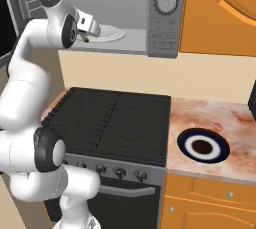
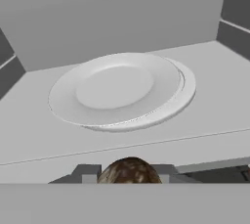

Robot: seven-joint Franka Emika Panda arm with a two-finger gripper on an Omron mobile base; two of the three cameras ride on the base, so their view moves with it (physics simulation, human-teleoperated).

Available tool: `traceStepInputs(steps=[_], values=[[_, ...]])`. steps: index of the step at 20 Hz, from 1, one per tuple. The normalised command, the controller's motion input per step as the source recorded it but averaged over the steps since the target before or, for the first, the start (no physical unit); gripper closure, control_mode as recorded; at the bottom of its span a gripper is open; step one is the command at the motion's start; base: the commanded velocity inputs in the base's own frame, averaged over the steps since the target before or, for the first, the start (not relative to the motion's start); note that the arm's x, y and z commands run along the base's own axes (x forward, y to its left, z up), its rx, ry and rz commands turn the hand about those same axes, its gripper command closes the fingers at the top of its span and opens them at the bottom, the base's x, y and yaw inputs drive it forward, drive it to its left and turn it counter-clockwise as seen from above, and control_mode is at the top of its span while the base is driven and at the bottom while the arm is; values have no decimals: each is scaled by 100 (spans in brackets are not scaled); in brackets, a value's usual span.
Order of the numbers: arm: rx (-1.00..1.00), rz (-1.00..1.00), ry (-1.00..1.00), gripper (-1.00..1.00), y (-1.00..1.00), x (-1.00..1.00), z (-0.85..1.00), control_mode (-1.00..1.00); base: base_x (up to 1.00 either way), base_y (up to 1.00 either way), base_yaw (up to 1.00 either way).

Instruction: Pick the mushroom from the counter and place it in the microwave. Then turn on the microwave.

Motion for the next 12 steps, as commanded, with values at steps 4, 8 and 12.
traceStepInputs(steps=[4, 8, 12], values=[[0, 3, 0, 100, 1, 63, 0, -100, 0, 0, 0], [0, 2, 0, 100, 1, 55, 0, -100, 0, 0, 0], [0, 0, 0, 100, 3, 51, 0, -100, 0, 0, 0]])
